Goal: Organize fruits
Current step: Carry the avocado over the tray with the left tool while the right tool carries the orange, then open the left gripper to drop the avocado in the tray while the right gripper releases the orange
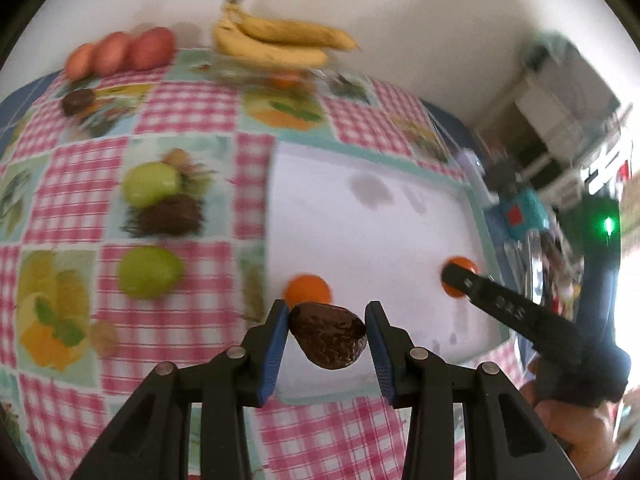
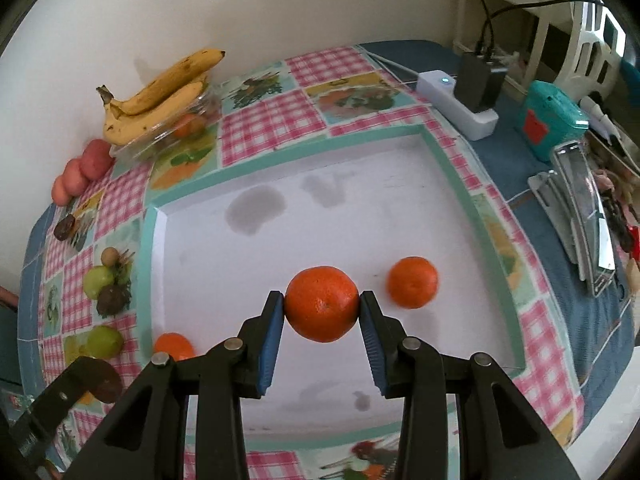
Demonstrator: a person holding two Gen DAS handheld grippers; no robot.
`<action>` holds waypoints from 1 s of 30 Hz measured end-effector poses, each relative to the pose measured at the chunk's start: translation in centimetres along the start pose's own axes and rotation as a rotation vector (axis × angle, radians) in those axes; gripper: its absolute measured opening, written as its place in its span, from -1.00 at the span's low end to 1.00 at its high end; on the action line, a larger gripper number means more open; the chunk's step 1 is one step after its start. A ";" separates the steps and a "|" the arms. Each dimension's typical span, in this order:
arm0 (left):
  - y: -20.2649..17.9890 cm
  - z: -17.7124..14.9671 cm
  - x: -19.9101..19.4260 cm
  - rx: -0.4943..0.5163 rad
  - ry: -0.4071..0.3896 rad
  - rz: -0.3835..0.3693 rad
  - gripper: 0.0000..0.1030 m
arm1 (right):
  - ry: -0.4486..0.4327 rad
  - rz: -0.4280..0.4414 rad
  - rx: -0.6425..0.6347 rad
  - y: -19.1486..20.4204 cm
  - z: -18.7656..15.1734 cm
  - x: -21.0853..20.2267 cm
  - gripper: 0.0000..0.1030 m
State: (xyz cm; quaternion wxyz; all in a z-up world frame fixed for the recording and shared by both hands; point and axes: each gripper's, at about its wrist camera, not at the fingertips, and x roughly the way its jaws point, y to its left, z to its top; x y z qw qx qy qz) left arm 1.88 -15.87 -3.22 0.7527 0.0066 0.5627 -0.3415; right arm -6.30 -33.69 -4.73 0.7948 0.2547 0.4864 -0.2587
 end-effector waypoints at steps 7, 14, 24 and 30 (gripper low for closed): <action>-1.2 -1.3 3.4 0.043 0.103 0.036 -0.19 | 0.072 -0.022 0.007 -0.8 -0.8 2.1 -0.22; -0.6 -1.4 4.3 0.014 0.139 0.039 -0.19 | 0.109 -0.037 0.004 -1.0 -1.3 3.4 -0.22; -1.0 -1.1 4.6 0.019 0.147 0.041 -0.14 | 0.105 -0.047 -0.004 -0.8 -1.3 3.5 -0.22; -1.0 -0.8 3.6 0.017 0.124 0.016 0.10 | 0.096 -0.048 -0.002 -0.8 -1.1 3.4 -0.12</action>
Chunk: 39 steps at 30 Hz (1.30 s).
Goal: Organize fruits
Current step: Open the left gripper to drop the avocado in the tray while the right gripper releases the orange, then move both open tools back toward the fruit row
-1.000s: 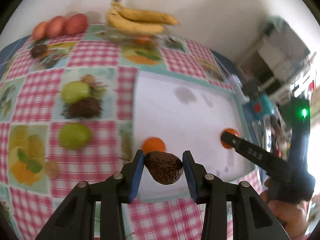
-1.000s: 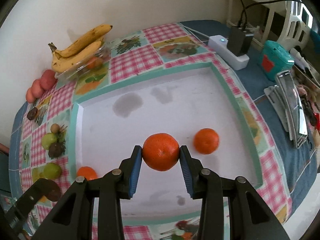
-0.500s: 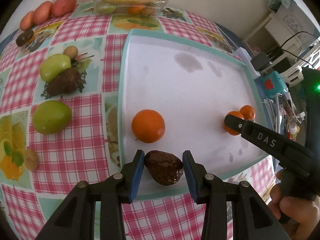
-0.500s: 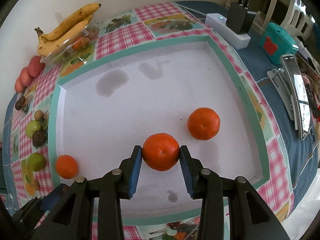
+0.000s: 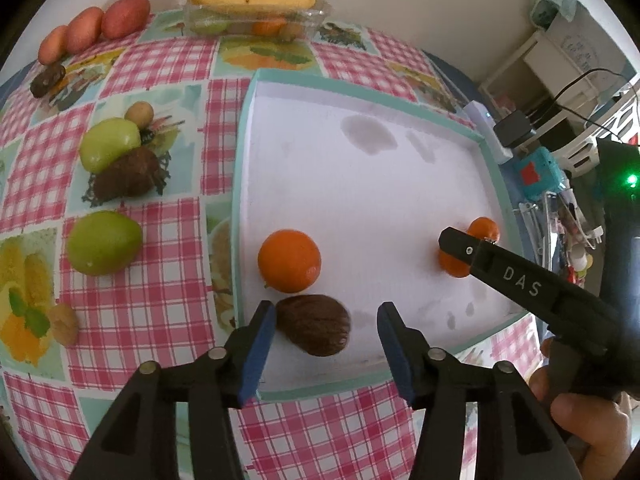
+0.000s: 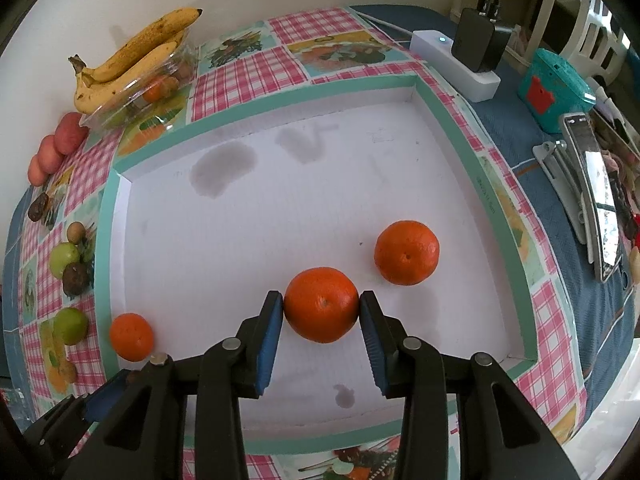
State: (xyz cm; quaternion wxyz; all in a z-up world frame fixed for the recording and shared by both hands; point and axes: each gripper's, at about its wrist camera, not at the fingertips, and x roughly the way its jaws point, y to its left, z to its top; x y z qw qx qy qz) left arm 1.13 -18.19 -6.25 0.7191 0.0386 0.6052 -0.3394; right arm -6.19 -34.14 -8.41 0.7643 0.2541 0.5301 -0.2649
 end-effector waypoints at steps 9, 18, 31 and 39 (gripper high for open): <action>1.8 1.0 -3.5 -0.039 -0.086 0.059 0.54 | -0.066 0.026 -0.007 0.4 0.5 -1.7 0.15; 10.4 1.5 -7.5 -0.294 -0.203 0.260 1.00 | -0.098 0.025 -0.041 1.4 0.7 -2.3 0.64; 20.5 -0.4 -12.3 -0.568 -0.339 0.408 1.00 | -0.196 0.099 -0.124 5.0 0.2 -3.6 0.81; 21.4 1.1 -13.0 -0.552 -0.399 0.367 1.00 | -0.226 0.201 -0.194 9.2 0.1 -4.9 0.81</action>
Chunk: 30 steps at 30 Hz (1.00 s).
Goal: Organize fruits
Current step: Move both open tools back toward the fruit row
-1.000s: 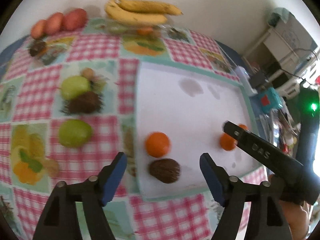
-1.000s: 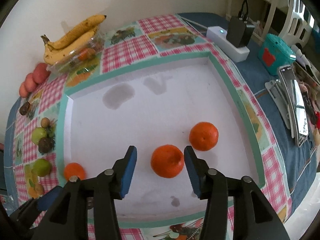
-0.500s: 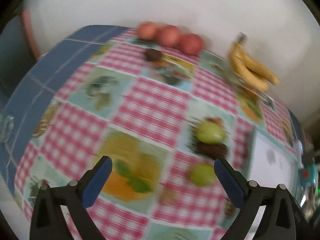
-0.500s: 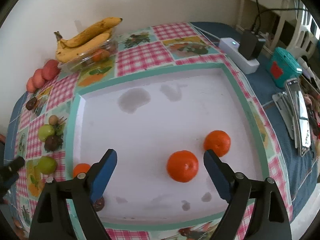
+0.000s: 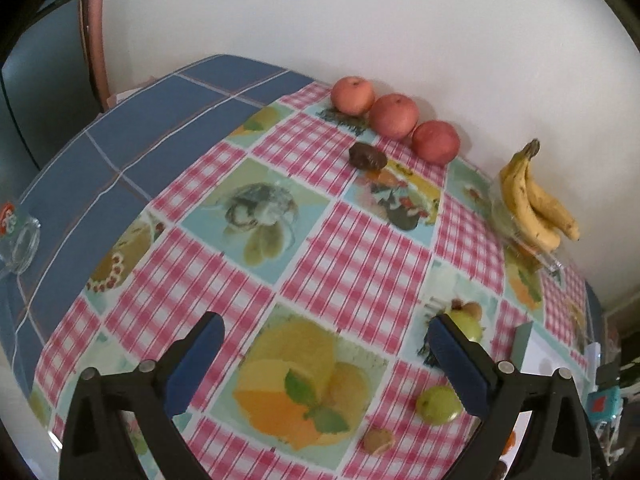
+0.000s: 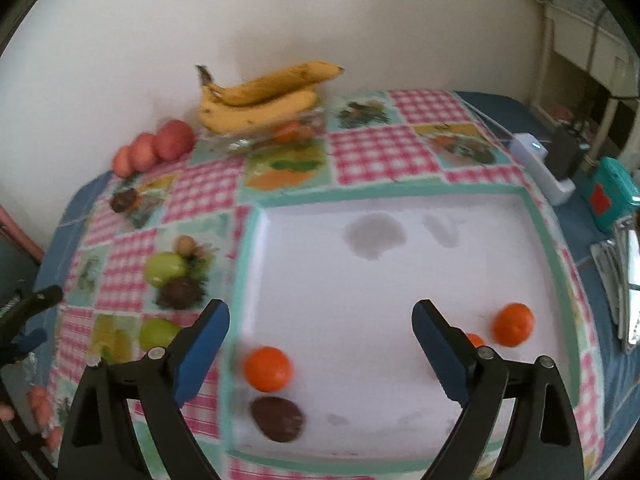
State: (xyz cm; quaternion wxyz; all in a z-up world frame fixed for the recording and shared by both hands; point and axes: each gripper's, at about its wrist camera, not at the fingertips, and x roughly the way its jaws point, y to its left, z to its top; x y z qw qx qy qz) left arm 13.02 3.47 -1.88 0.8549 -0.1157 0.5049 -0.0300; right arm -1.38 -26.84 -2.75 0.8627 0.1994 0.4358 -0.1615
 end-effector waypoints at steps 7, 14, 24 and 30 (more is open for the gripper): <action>-0.5 2.1 1.6 0.051 0.012 -0.024 1.00 | -0.027 0.044 -0.030 3.6 2.0 0.5 0.80; 0.1 3.8 2.6 0.061 0.036 0.002 1.00 | 0.010 0.058 -0.105 7.8 3.6 3.1 0.74; 1.8 5.5 4.1 0.012 0.089 -0.028 0.97 | 0.079 0.088 -0.181 12.3 4.0 6.4 0.16; 1.9 5.5 4.2 0.000 0.103 -0.036 0.97 | 0.160 0.077 -0.195 12.6 3.0 8.3 0.16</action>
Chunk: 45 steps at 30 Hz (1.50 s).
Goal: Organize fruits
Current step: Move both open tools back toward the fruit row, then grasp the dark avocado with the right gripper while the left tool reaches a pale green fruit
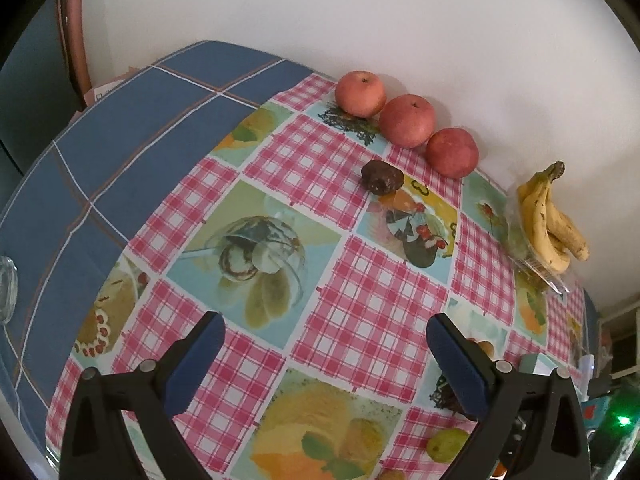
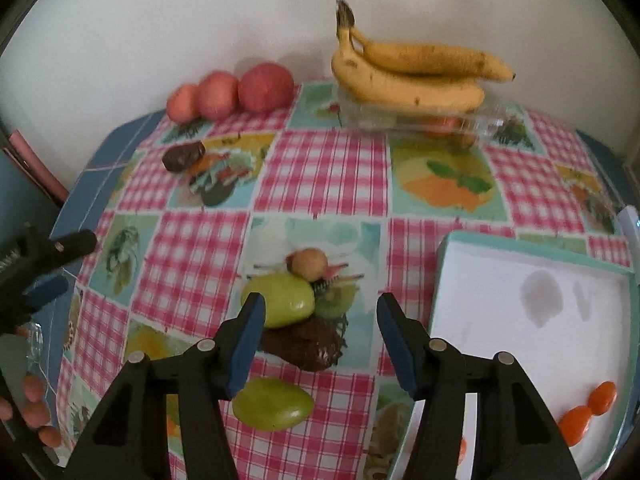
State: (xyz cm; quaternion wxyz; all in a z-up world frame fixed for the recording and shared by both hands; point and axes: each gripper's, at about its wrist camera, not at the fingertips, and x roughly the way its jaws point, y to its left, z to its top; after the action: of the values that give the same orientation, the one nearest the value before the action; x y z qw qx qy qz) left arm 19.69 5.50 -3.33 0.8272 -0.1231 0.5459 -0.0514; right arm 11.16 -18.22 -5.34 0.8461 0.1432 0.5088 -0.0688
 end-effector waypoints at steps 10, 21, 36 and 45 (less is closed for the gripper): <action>-1.7 -0.7 1.3 0.044 0.048 -0.012 0.97 | 0.092 0.022 -0.003 0.3 -1.4 2.7 0.16; -3.1 -1.5 2.3 0.074 0.088 -0.031 0.97 | 0.097 0.072 0.031 0.1 -1.9 3.4 -0.08; -7.6 -4.0 3.4 0.137 0.133 -0.120 0.93 | 0.017 0.065 0.093 -3.6 -1.5 -0.4 -0.23; -11.5 -6.2 5.2 0.205 0.186 -0.195 0.78 | -0.072 -0.001 0.243 -10.6 -1.1 -4.2 -0.23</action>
State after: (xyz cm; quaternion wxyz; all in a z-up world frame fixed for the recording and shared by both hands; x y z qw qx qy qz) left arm 16.66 -7.59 -7.27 0.7726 -0.0850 0.5972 -0.1980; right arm 5.46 -28.11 -3.91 0.8402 0.2419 0.4661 -0.1353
